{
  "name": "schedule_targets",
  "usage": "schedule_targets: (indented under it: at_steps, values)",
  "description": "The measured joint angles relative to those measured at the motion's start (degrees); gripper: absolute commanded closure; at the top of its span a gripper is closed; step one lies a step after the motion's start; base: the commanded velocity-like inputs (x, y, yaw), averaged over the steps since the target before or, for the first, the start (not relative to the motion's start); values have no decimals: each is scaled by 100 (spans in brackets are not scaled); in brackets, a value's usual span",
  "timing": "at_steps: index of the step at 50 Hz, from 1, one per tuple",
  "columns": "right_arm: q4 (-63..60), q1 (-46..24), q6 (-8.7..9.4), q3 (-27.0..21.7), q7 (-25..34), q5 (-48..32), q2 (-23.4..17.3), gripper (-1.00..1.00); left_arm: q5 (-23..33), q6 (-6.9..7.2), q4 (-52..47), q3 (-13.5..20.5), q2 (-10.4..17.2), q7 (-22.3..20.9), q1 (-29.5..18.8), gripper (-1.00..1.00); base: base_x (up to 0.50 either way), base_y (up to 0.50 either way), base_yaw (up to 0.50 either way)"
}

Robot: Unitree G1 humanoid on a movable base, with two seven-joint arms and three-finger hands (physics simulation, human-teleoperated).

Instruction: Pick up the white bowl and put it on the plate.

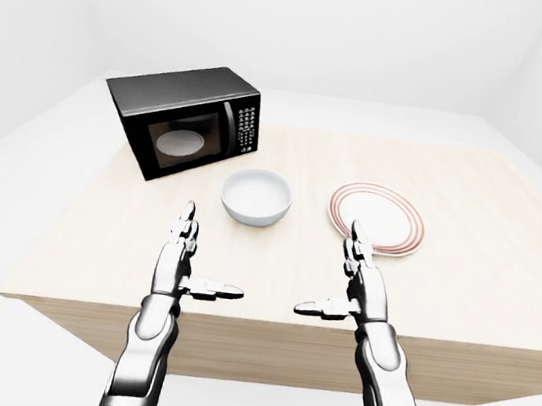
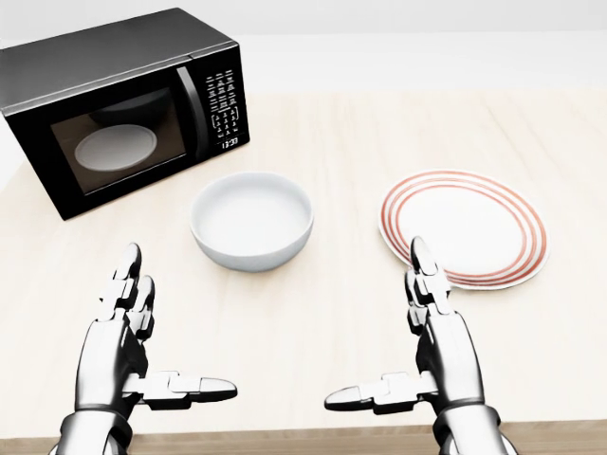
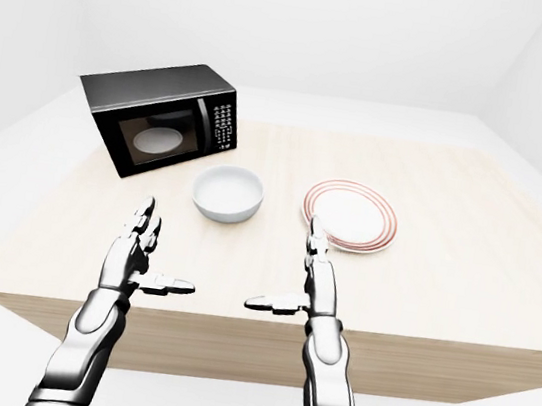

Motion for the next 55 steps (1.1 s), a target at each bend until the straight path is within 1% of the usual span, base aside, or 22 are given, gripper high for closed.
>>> schedule_targets:
  at_steps: [7,10,16,26,38,55]
  values:
    - [13,6,-22,16,4,-4,7,-100,0,0,1,1,1,0,-1,-100,1,50,0]
    - [36,-4,-26,32,4,-1,88,-100,2,0,2,16,82,5,1,-100,0,0,0]
    - [99,-31,-10,15,-23,11,56,-100,1,0,1,9,45,3,0,-100,0,0,0]
    - [129,-54,68,-2,-46,70,34,-100,0,0,1,5,17,1,0,-100,0,0,0]
    - [135,-61,102,12,-56,91,28,-100,-1,-1,2,3,6,1,2,-100,26,0,0]
    - [148,-57,79,39,-46,83,28,-100,-1,-1,2,2,2,0,-1,-100,29,0,0]
